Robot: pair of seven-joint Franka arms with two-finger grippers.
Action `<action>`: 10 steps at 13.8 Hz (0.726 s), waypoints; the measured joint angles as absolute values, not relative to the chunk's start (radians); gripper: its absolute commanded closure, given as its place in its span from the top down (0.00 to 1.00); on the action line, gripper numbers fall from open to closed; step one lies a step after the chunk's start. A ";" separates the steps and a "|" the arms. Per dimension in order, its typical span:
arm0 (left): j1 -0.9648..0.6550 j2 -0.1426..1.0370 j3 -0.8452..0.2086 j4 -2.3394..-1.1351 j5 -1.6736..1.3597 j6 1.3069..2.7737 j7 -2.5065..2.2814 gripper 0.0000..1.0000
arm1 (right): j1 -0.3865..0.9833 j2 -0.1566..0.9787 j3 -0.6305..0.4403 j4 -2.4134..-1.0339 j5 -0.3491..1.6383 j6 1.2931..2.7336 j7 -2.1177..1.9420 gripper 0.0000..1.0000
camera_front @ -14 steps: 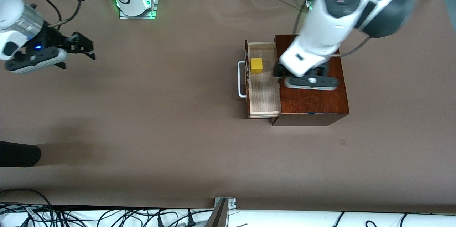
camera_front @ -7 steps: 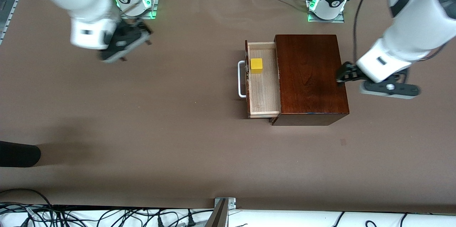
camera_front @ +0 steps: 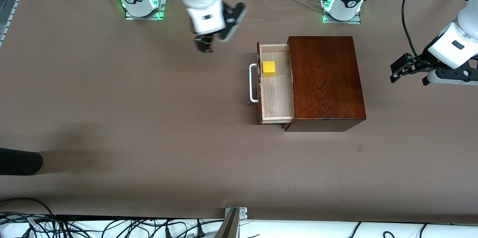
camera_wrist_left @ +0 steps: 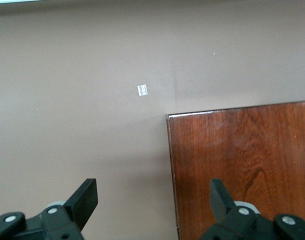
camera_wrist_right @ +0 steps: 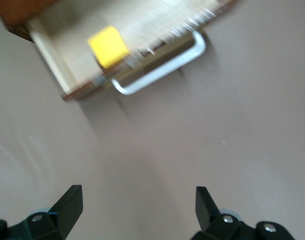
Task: Open drawer, take yellow block, close drawer
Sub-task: 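Move the right gripper over the yellow cube in the drawer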
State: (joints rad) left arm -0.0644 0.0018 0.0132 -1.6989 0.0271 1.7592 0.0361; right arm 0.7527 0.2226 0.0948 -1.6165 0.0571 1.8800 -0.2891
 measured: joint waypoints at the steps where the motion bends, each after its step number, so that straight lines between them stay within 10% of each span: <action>1: -0.065 0.000 0.013 -1.704 0.027 1.754 0.048 1.00 | 0.786 0.270 0.095 -1.576 0.041 1.892 -0.291 1.00; 10: -0.063 0.000 0.016 -1.707 0.027 1.701 0.049 1.00 | 0.969 0.636 0.095 -1.216 -0.085 1.917 -0.412 1.00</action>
